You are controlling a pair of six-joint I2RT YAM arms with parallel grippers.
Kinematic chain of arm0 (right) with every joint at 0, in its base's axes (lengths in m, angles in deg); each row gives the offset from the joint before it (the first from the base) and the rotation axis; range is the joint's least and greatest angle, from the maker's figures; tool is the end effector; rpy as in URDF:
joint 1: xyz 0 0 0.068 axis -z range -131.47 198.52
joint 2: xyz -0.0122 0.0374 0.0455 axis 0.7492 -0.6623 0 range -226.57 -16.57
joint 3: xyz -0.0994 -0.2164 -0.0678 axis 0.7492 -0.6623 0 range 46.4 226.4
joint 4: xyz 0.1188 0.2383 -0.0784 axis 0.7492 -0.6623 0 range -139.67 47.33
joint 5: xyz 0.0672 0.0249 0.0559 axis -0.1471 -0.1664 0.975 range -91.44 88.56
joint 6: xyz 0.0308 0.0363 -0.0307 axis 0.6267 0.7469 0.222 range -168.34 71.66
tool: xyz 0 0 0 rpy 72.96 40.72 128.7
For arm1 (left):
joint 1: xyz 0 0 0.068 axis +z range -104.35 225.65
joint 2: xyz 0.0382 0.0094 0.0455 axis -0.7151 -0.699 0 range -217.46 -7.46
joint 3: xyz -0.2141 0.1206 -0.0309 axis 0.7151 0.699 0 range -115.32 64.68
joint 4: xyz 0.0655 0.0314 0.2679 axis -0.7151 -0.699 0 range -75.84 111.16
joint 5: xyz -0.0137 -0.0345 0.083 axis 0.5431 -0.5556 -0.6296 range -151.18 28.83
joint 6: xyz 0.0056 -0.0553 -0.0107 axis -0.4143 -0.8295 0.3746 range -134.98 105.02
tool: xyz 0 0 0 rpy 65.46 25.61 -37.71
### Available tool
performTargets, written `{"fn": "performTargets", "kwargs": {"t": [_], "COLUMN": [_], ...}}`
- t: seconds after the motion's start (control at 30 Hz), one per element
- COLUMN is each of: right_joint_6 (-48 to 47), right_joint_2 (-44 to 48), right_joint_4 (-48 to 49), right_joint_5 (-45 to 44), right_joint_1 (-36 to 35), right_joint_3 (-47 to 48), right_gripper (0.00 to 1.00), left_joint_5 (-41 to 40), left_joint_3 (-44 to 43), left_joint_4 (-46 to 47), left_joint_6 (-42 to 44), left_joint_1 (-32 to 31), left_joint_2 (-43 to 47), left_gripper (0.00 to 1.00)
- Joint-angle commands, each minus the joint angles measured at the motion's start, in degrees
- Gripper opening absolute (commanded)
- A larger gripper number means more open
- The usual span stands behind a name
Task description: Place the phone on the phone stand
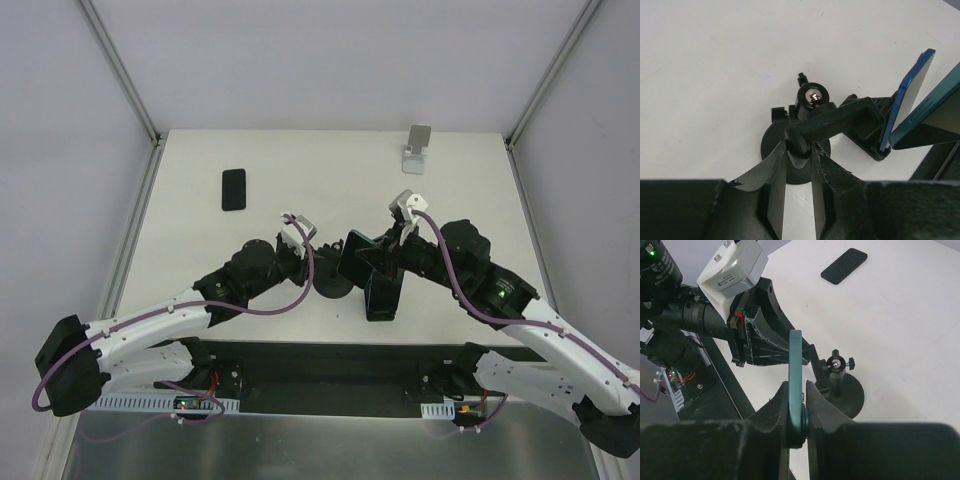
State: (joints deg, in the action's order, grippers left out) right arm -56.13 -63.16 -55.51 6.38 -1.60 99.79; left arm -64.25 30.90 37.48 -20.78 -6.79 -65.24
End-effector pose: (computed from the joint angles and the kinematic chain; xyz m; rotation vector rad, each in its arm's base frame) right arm 0.1384 0.1741 0.3649 -0.9237 1.4509 0.6671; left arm 0.1659 -0.2123 0.2478 0.6573 1.6286 -0.7059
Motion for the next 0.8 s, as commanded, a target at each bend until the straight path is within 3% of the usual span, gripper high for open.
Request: {"fn": "performTargets", "kwargs": {"t": [0.0,0.07,0.1,0.23,0.43,0.57,0.77], "right_joint_6": [-3.4,-4.4,-5.3,-9.8,-14.1,-17.8,-18.9], "right_joint_2": [-0.2,-0.3,-0.5,-1.3,-6.1,-11.6,-12.0], "right_joint_4": [7.3,7.6,7.7,11.4,22.5,22.9,20.8], "right_joint_5": [1.5,1.2,1.2,7.3,26.4,35.8,35.3], "right_joint_1": [-0.4,-0.4,-0.4,-0.2,-0.2,0.1,2.1], "right_joint_3": [1.9,1.8,1.8,0.2,-1.4,1.0,2.2], "right_gripper": [0.01,0.01,0.01,0.01,0.00,0.00,0.00], "left_joint_5": [-1.3,-1.7,-1.8,-2.4,-1.8,0.3,-0.8], "left_joint_3": [0.3,0.4,0.6,0.8,0.0,-0.3,-0.9], "left_joint_4": [3.0,2.8,2.8,2.0,0.6,0.1,-2.4], "left_joint_6": [1.7,2.1,2.1,2.6,1.7,1.3,0.8], "left_joint_1": [-0.8,-1.0,-1.0,-1.0,-1.0,-1.0,-1.0], "left_joint_2": [-0.8,-0.8,-0.6,0.4,0.6,0.6,0.8], "left_gripper": [0.14,0.09,0.00,0.00,0.00,0.00,0.00]}}
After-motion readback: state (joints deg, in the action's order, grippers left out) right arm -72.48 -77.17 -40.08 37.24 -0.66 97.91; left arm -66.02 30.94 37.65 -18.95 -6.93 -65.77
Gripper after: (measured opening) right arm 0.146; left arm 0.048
